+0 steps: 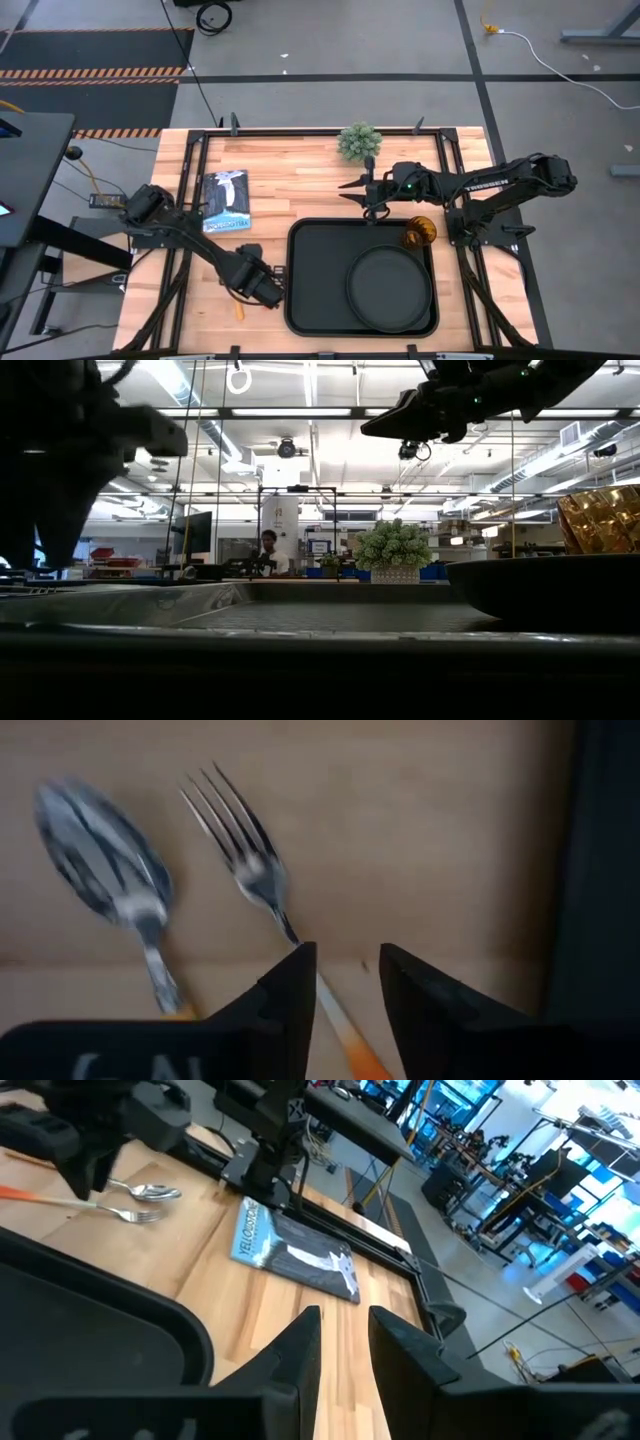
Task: Pick and place plate/cup/fork/spoon on tray
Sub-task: Put the orange fork on the black tray to the left of the black plate
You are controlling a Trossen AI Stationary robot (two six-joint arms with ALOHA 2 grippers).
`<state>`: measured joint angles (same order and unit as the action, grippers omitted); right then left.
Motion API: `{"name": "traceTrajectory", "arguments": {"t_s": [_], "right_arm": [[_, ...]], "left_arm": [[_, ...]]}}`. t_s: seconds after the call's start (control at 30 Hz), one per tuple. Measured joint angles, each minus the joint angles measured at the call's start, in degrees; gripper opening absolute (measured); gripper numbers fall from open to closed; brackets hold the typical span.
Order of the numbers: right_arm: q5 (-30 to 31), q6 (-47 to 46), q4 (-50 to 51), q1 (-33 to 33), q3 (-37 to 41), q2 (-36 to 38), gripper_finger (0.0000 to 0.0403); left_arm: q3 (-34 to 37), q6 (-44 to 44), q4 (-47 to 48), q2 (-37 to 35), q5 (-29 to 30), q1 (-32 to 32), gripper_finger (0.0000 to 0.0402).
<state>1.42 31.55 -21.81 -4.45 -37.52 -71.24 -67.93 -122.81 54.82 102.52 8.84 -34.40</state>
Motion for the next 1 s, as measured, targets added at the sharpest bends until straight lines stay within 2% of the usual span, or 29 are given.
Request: {"name": "traceTrajectory", "arguments": {"t_s": [0.3,0.53,1.0], "right_arm": [[-4.3,-0.3,-1.9,0.0,1.4,0.0,0.0093],[-4.1,-0.3,-6.8,0.0,4.3,0.0,0.0093],[-5.9,-0.3,-8.1,1.2,4.4,0.0,0.0093]], "left_arm": [[-0.1,-8.9,-2.1,1.0,-2.8,-2.9,0.0110],[0.0,-9.4,-2.0,3.9,-4.6,-2.1,0.0110],[-0.3,-8.4,-0.3,7.1,-5.1,0.1,0.0109]]}}
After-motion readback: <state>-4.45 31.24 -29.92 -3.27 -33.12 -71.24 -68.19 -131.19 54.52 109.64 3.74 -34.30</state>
